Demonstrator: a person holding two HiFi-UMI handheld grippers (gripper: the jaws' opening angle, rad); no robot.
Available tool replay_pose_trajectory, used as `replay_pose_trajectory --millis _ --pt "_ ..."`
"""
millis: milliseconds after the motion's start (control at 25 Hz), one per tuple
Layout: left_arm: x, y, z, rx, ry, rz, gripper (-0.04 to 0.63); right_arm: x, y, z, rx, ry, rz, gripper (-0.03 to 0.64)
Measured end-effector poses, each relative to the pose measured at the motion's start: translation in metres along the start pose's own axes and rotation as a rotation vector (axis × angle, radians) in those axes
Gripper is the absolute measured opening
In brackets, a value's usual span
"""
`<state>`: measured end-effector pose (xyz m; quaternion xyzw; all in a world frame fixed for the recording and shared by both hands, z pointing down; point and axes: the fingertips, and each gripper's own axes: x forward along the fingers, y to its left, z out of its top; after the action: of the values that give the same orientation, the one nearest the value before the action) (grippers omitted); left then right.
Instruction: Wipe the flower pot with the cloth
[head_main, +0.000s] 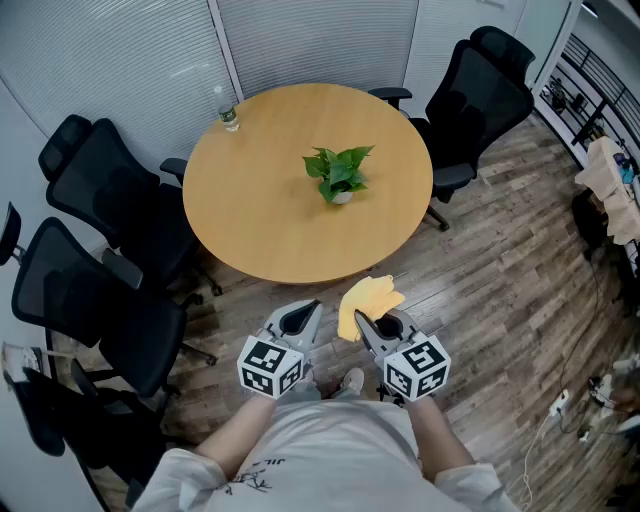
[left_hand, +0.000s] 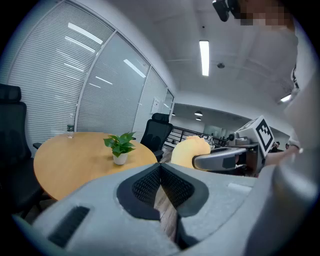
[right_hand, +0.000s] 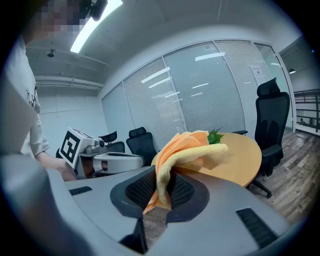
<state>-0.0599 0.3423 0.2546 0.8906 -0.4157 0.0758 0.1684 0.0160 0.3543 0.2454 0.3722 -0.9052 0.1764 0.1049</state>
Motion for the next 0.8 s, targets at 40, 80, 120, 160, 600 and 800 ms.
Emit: replay_pose_trajectory --millis 40,80,120,160,600,800 --pt "-0.001 0.001 0.0 0.001 0.001 0.001 0.011 0.0 0.001 0.001 -0.001 -0.003 -0.001 0.054" --pt "-0.002 0.002 -0.001 0.001 0.003 0.002 0.011 0.001 0.001 0.001 -0.002 -0.006 -0.002 0.054" --pt "-0.002 0.002 -0.001 0.001 0.004 0.003 0.011 0.001 0.002 0.001 -0.003 -0.008 -0.002 0.054" --pt "-0.003 0.003 -0.001 0.002 0.005 0.005 0.011 0.001 0.003 0.002 -0.006 -0.008 -0.002 0.054" --pt "-0.002 -0.009 0.004 -0.005 -0.011 0.009 0.011 -0.005 0.008 0.001 -0.013 -0.01 0.02 0.052" --pt "0.003 -0.018 0.007 0.005 -0.016 0.017 0.011 -0.012 0.009 0.007 -0.027 -0.04 0.048 0.054"
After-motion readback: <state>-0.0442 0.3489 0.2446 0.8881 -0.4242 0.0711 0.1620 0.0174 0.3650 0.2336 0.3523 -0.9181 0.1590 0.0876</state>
